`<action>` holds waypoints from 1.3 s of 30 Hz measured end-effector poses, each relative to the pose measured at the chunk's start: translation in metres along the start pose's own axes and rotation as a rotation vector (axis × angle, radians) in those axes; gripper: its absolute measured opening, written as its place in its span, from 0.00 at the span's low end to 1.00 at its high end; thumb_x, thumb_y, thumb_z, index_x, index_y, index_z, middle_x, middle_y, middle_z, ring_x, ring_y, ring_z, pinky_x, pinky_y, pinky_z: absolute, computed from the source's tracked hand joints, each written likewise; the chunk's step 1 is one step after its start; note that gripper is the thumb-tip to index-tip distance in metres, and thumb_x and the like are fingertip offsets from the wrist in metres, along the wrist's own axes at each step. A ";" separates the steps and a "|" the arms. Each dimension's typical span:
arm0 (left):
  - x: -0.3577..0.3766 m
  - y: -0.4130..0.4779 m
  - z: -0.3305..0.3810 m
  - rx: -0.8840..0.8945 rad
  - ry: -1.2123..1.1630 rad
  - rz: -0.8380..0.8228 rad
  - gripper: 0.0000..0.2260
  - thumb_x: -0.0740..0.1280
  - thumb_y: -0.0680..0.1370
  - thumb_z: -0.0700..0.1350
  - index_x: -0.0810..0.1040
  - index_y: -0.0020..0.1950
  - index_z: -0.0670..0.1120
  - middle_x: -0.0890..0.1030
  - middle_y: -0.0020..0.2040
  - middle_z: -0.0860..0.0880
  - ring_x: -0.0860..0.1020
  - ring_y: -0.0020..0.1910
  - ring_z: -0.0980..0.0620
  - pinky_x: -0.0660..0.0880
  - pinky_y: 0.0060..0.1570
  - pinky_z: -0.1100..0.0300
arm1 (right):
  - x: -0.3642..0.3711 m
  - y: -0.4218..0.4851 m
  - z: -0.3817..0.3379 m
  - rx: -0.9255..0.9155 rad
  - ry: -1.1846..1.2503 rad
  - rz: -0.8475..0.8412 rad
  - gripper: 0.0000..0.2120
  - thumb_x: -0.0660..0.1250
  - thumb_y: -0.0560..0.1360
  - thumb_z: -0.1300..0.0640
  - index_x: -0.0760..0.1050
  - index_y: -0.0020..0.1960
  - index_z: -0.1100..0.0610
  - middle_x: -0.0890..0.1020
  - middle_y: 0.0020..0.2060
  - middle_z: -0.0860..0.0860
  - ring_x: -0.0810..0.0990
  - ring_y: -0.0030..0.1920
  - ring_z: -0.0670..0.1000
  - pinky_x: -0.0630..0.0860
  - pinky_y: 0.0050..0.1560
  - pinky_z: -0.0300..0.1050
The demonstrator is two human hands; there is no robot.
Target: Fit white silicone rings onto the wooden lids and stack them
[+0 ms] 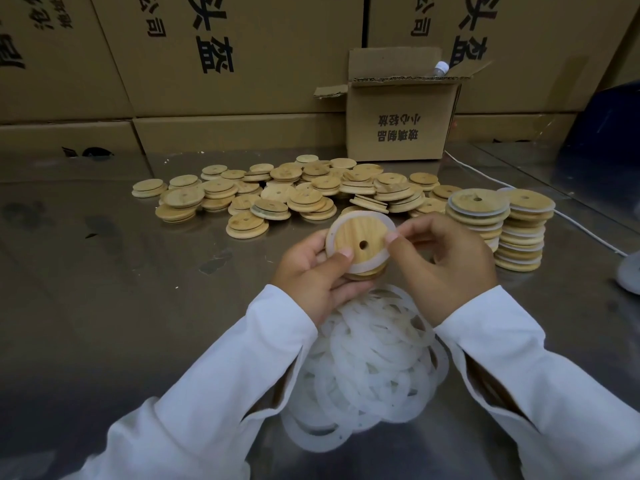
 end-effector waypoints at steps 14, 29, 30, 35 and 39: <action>-0.008 0.004 -0.006 0.022 0.271 0.169 0.03 0.68 0.73 0.40 0.81 0.43 0.47 0.83 0.41 0.43 0.81 0.46 0.42 0.76 0.53 0.43 | 0.004 0.000 0.000 0.114 0.100 -0.194 0.08 0.69 0.70 0.60 0.76 0.34 0.50 0.80 0.33 0.44 0.79 0.37 0.45 0.76 0.43 0.36; -0.007 0.006 -0.003 -0.020 0.056 0.179 0.05 0.64 0.75 0.40 0.80 0.47 0.42 0.82 0.42 0.42 0.81 0.42 0.45 0.81 0.39 0.51 | 0.000 0.004 0.000 0.237 0.283 -0.257 0.09 0.69 0.70 0.61 0.78 0.33 0.52 0.80 0.24 0.42 0.77 0.28 0.37 0.69 0.30 0.26; -0.007 0.006 -0.004 0.012 0.105 0.191 0.04 0.65 0.75 0.40 0.80 0.45 0.44 0.83 0.39 0.45 0.81 0.40 0.47 0.81 0.39 0.52 | 0.000 0.004 0.001 0.234 0.280 -0.255 0.09 0.69 0.70 0.61 0.78 0.33 0.52 0.80 0.24 0.42 0.77 0.29 0.37 0.70 0.30 0.26; -0.007 0.004 -0.006 0.066 0.205 0.219 0.03 0.67 0.74 0.41 0.80 0.42 0.47 0.82 0.36 0.47 0.81 0.42 0.45 0.78 0.49 0.44 | 0.002 0.004 0.006 0.328 0.335 -0.285 0.07 0.69 0.70 0.60 0.77 0.34 0.54 0.81 0.25 0.44 0.79 0.30 0.39 0.74 0.33 0.29; -0.004 0.003 -0.006 0.091 0.205 0.233 0.03 0.68 0.74 0.41 0.80 0.42 0.48 0.82 0.38 0.46 0.80 0.43 0.45 0.79 0.47 0.45 | 0.004 0.002 0.004 0.302 0.333 -0.196 0.04 0.71 0.68 0.56 0.76 0.40 0.55 0.82 0.32 0.48 0.80 0.33 0.44 0.73 0.32 0.30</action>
Point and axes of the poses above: each hand's wrist, its own y-axis towards the middle knuckle, its own x-axis out of the palm, z = x × y, the point moved 1 cm from there along y, towards the middle knuckle
